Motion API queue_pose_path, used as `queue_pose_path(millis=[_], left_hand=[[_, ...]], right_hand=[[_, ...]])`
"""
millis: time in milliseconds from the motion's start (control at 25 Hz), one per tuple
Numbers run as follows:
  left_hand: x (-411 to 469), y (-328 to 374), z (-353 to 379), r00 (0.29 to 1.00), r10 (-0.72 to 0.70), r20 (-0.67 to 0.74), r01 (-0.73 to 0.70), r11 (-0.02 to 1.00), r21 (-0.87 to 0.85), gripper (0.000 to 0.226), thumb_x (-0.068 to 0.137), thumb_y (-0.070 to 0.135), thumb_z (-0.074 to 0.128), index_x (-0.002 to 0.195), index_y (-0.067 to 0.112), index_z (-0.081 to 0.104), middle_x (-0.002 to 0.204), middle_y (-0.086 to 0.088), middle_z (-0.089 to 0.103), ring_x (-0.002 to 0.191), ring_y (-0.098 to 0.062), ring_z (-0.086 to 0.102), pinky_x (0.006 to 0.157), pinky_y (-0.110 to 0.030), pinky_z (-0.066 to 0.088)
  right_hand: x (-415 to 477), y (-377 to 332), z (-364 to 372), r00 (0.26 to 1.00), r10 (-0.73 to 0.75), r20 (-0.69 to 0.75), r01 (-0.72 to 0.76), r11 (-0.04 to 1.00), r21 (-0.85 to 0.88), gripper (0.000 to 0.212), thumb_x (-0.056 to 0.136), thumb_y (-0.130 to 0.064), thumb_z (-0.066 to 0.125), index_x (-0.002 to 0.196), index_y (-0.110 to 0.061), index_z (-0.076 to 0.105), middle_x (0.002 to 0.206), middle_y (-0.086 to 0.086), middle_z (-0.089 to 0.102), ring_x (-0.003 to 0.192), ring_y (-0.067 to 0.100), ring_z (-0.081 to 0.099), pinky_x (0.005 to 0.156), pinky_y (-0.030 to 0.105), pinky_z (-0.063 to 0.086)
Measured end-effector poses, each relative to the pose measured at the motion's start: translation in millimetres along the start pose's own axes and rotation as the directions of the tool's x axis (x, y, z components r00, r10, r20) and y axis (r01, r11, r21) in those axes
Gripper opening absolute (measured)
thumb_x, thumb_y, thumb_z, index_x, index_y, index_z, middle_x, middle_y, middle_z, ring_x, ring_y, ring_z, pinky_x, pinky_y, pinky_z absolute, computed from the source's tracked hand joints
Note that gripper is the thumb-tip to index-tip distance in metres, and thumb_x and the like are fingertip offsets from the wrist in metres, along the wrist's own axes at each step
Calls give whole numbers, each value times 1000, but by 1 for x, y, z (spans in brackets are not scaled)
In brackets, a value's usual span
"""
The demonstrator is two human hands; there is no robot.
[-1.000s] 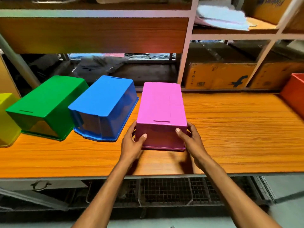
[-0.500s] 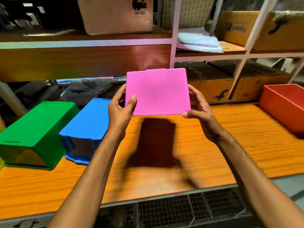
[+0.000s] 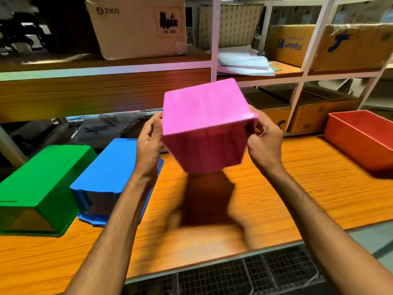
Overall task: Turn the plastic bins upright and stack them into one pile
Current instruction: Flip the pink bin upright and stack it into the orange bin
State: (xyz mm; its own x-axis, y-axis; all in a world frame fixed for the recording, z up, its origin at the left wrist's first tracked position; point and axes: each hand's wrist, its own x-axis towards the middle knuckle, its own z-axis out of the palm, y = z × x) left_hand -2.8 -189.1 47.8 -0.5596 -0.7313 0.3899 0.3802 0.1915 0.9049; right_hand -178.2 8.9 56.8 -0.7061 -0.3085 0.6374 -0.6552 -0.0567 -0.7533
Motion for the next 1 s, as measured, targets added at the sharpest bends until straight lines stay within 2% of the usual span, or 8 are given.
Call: queue_pose_path(millis=[80,200,400,560,720,840,920,1000], left_hand=[[-6,-4,7,993,38,115,-46,997,63,54,98,33,62,145,10,52,142,-8,63,124,-13,62,109,-40,50],[-29,-24,15,978,47,203,-98,963,250,52,93,16,75,142,21,58,138,1,63,126,-17,62,106,-36,52],[-56,-43,20,886,294,359,-463,595,657,71,83,4,68,150,20,52,119,-3,54,108,-22,58,93,-39,53],[-67,-25,45,847,382,371,-518,428,741,72,82,-1,70,149,18,54,118,-7,56,100,-20,58,82,-29,49],[-39,-19,37,920,335,206,-380,627,680,59,80,-3,61,136,17,66,110,-4,60,93,-13,61,84,-28,50],[-17,-32,15,984,179,10,-149,787,599,52,82,-6,59,128,13,71,111,-8,69,83,7,59,78,-6,45],[-15,-54,0,993,117,-31,-75,796,601,48,84,-2,60,131,8,68,116,-6,69,93,-4,63,83,-6,45],[-18,-79,-13,999,34,-13,-20,814,581,53,84,9,56,136,7,63,124,-8,70,105,-21,67,92,-22,51]], right_hand=[[18,10,-3,981,61,-185,-73,996,-60,43,77,4,48,104,-18,74,88,-9,72,82,5,64,73,26,50],[26,40,-7,925,292,-242,-296,955,22,23,77,5,47,75,-12,63,64,-6,52,59,3,45,59,28,39],[8,89,-16,708,678,-200,-578,718,386,27,86,9,57,85,-17,62,74,4,63,59,9,55,61,30,48],[-14,91,-16,698,714,-40,-602,617,506,33,91,11,49,94,-21,57,83,0,68,67,9,60,56,22,50],[-52,75,-32,668,694,270,-738,570,360,24,101,-18,48,109,-34,65,96,-13,69,85,7,61,73,31,49],[-77,55,-37,680,640,358,-732,628,265,35,102,-10,49,127,-29,66,105,-12,71,90,5,65,75,29,53],[-78,39,-29,749,540,384,-641,739,210,45,100,5,50,132,-24,63,111,-4,69,87,2,66,73,25,56],[-72,18,-16,816,411,405,-513,839,182,48,98,7,53,137,-21,62,121,3,66,92,7,68,78,27,58]])
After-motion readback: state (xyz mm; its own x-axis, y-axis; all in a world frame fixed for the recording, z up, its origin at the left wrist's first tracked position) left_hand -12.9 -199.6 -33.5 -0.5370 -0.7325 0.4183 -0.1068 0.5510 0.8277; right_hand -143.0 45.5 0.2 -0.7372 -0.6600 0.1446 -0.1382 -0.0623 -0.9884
